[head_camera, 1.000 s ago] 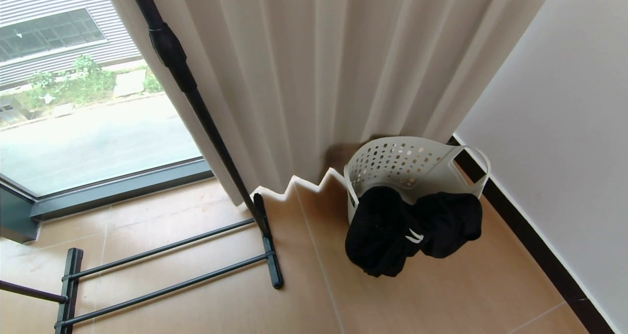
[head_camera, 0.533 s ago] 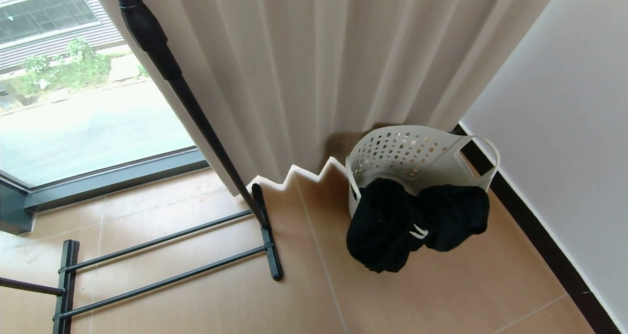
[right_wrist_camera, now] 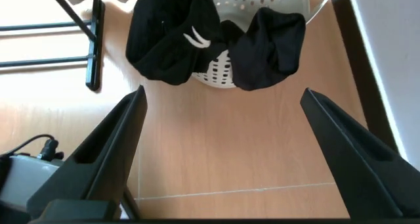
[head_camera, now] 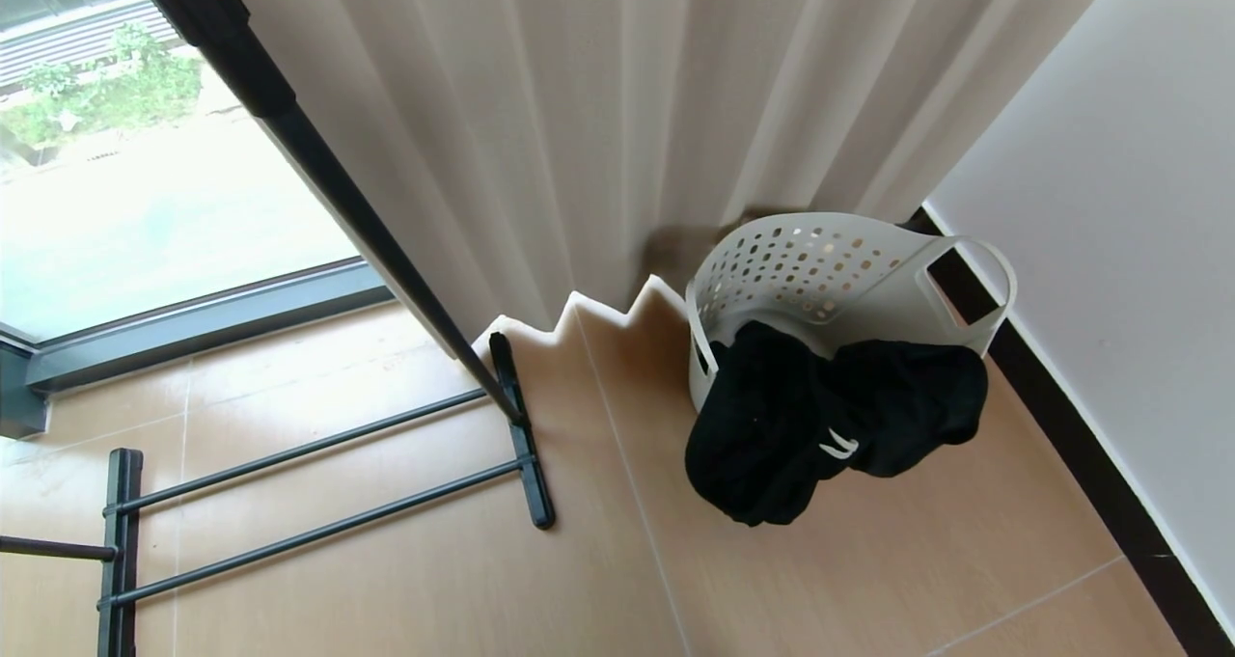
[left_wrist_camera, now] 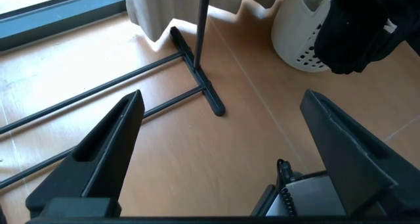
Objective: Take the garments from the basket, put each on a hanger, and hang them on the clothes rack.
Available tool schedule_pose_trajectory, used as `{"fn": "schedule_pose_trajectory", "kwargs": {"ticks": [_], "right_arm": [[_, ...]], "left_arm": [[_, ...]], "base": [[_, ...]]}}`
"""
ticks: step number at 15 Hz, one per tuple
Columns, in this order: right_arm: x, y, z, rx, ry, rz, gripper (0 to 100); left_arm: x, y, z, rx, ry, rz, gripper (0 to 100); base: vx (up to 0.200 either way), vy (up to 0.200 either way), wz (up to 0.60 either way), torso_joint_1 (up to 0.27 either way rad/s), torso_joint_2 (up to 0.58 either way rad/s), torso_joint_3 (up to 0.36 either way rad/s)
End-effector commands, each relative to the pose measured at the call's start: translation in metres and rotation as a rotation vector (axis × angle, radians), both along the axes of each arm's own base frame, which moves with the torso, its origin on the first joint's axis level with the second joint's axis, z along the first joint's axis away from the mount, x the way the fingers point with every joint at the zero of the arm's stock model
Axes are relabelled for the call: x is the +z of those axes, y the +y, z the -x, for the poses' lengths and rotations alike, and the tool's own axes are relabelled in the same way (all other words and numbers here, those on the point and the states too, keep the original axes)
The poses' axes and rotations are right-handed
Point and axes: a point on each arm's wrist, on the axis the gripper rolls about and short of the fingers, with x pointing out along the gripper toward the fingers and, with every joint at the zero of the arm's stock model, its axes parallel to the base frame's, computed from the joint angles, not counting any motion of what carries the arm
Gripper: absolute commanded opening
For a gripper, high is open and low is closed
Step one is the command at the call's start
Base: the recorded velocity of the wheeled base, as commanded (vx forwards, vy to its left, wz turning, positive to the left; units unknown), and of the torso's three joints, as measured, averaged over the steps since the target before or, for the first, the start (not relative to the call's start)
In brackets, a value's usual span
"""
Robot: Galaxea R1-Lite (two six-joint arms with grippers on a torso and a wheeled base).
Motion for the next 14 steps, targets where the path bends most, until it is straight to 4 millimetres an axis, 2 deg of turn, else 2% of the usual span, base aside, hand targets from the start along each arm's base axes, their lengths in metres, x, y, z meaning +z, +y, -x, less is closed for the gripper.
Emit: {"fn": "schedule_pose_trajectory", "kwargs": {"ticks": [1,2,3,4,5,6,7,8,11,12,13,14], "right_arm": [[0.042,0.002,-0.028,0.111,0.175,0.0,100],[0.053,0.004,-0.04,0.142,0.216,0.005,100],[0.073,0.008,-0.064,0.188,0.28,0.035,100],[0.082,0.012,-0.081,0.212,0.321,0.052,100],[0.097,0.019,-0.107,0.254,0.357,0.086,100],[0.104,0.024,-0.12,0.282,0.364,0.118,100],[0.113,0.033,-0.147,0.328,0.374,0.197,100],[0.117,0.039,-0.163,0.354,0.378,0.25,100],[0.126,0.072,-0.227,0.471,0.36,0.433,100],[0.128,0.076,-0.235,0.477,0.349,0.456,100],[0.137,0.085,-0.263,0.445,0.305,0.562,100],[0.141,0.09,-0.28,0.418,0.281,0.625,100]], "left_arm": [[0.0,0.0,0.0,0.001,0.002,0.001,100],[0.0,0.0,0.0,-0.002,0.001,0.004,100],[0.0,0.0,0.0,-0.004,0.001,0.004,100],[0.0,0.0,0.0,-0.002,0.001,0.004,100],[0.0,0.0,0.0,-0.001,0.002,0.004,100],[0.0,0.0,0.0,0.001,0.001,0.004,100],[0.0,0.0,0.0,0.004,0.001,0.003,100],[0.0,0.0,0.0,0.005,0.001,-0.002,100],[0.0,0.0,0.0,0.004,0.002,0.001,100],[0.0,0.0,0.0,0.004,0.002,0.001,100],[0.0,0.0,0.0,0.002,0.002,0.0,100],[0.0,0.0,0.0,0.002,0.002,0.001,100]], "base": [[0.0,0.0,0.0,0.007,0.0,-0.056],[0.0,0.0,0.0,0.0,0.0,0.0],[0.0,0.0,0.0,0.0,0.0,0.0],[0.0,0.0,0.0,0.0,0.0,0.0],[0.0,0.0,0.0,0.0,0.0,0.0],[0.0,0.0,0.0,0.0,0.0,0.0],[0.0,0.0,0.0,0.0,0.0,0.0],[0.0,0.0,0.0,0.0,0.0,0.0],[0.0,0.0,0.0,0.0,0.0,0.0],[0.0,0.0,0.0,0.0,0.0,0.0],[0.0,0.0,0.0,0.0,0.0,0.0],[0.0,0.0,0.0,0.0,0.0,0.0]]}}
